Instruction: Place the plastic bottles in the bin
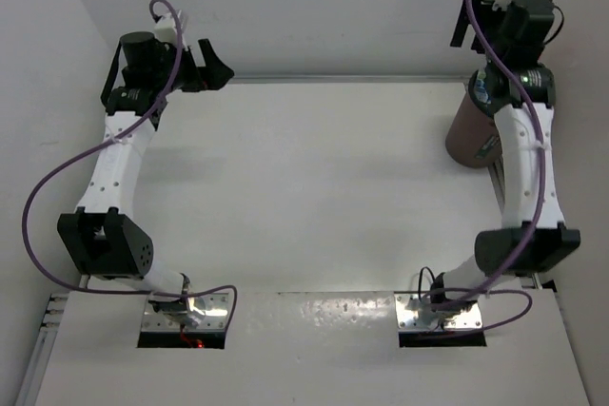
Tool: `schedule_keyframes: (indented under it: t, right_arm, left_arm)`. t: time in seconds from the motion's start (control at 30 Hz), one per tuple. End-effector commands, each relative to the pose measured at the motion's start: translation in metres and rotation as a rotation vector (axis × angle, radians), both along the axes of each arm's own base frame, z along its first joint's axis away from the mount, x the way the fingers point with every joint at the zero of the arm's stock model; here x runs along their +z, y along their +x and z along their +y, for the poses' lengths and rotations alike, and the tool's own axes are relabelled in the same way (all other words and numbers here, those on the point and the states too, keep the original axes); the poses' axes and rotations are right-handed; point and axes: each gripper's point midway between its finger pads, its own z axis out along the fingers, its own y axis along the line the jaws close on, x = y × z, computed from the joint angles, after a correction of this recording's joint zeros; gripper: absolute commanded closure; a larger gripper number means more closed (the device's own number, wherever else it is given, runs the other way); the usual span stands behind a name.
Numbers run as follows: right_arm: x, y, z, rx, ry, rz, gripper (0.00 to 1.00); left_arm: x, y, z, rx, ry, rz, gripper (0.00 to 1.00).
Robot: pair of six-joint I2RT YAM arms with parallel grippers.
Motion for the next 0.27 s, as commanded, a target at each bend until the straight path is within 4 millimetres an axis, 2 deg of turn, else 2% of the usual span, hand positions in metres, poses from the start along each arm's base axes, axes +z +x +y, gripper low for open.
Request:
schedule_keyframes:
  t: [0.0,0.07,0.1,0.13,0.23]
  right_arm:
    - [0.039,-0.034,0.055,0.274,0.044,-0.101,0.01]
    - [0.028,-0.045,0.074,0.346,0.063,-0.064,0.01]
    - [0.014,-0.045,0.077,0.353,0.079,-0.029,0.01]
    - [0.006,-0.047,0.084,0.378,0.098,-0.008,0.01]
    - [-0.012,-0.052,0.088,0.389,0.135,0.032,0.01]
  left_arm:
    - [-0.017,0.004,0.047,0.219,0.149,0.081,0.0]
    - [-0.015,-0.004,0.066,0.306,0.186,0.076,0.0]
    - [-0.017,-0.008,0.07,0.327,0.195,0.08,0.0]
    - [-0.026,-0.011,0.073,0.335,0.217,0.094,0.0]
    - [-0.022,-0.023,0.085,0.373,0.258,0.072,0.0]
